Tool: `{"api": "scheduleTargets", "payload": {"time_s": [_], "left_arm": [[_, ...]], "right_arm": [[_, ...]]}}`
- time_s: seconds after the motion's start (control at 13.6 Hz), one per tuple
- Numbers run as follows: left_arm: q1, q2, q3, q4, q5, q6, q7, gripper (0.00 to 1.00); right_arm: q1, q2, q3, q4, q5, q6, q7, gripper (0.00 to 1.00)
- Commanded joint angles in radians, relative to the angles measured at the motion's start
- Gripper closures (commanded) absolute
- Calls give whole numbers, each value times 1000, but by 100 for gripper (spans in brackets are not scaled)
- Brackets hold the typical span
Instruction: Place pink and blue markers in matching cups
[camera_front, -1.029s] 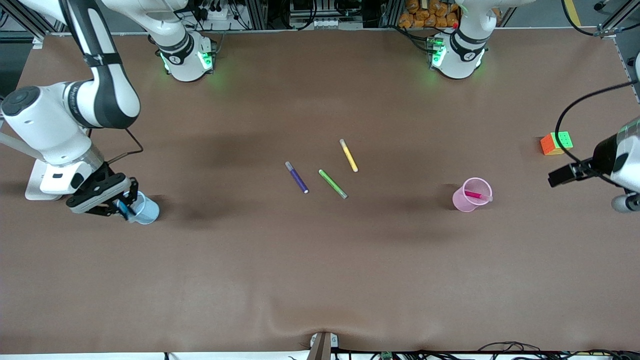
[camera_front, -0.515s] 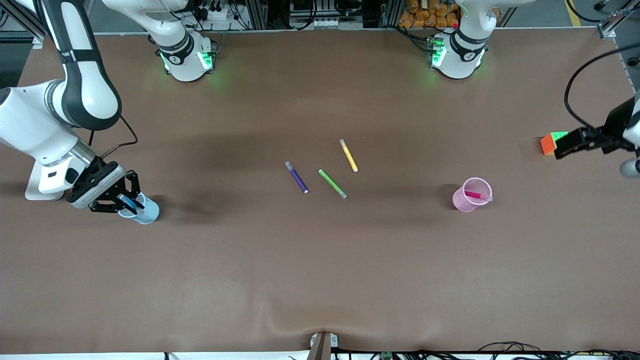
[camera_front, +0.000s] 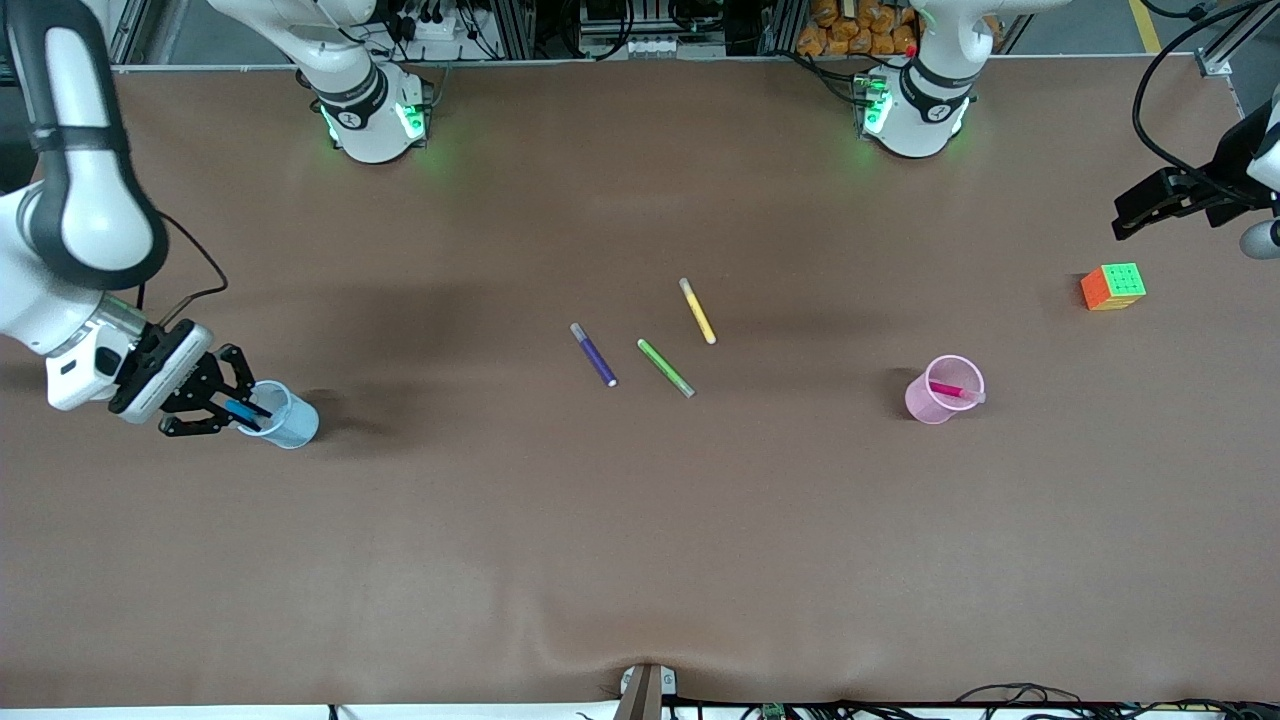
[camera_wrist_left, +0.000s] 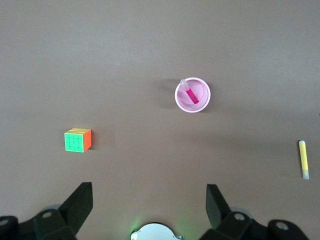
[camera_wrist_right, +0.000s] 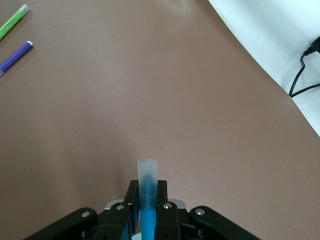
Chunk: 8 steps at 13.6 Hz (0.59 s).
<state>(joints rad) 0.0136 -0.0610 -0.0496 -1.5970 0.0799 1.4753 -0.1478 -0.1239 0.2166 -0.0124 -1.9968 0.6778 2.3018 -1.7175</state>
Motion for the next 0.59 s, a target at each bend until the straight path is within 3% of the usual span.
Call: {"api": "scheduleTargets", "payload": {"time_s": [0.0,0.22,0.51], "left_arm": [[3,9,-1,-8,-20,8,22,0],[5,12,-3,9,-31,8,22,0],[9,10,5,6,-34,7,22,0]], "right_arm": [[-34,36,15,33,45,-25,-103,100],[-57,55,17,33,52,-84,-125,100],[-85,90,15,33,132,-152,-194,100]]}}
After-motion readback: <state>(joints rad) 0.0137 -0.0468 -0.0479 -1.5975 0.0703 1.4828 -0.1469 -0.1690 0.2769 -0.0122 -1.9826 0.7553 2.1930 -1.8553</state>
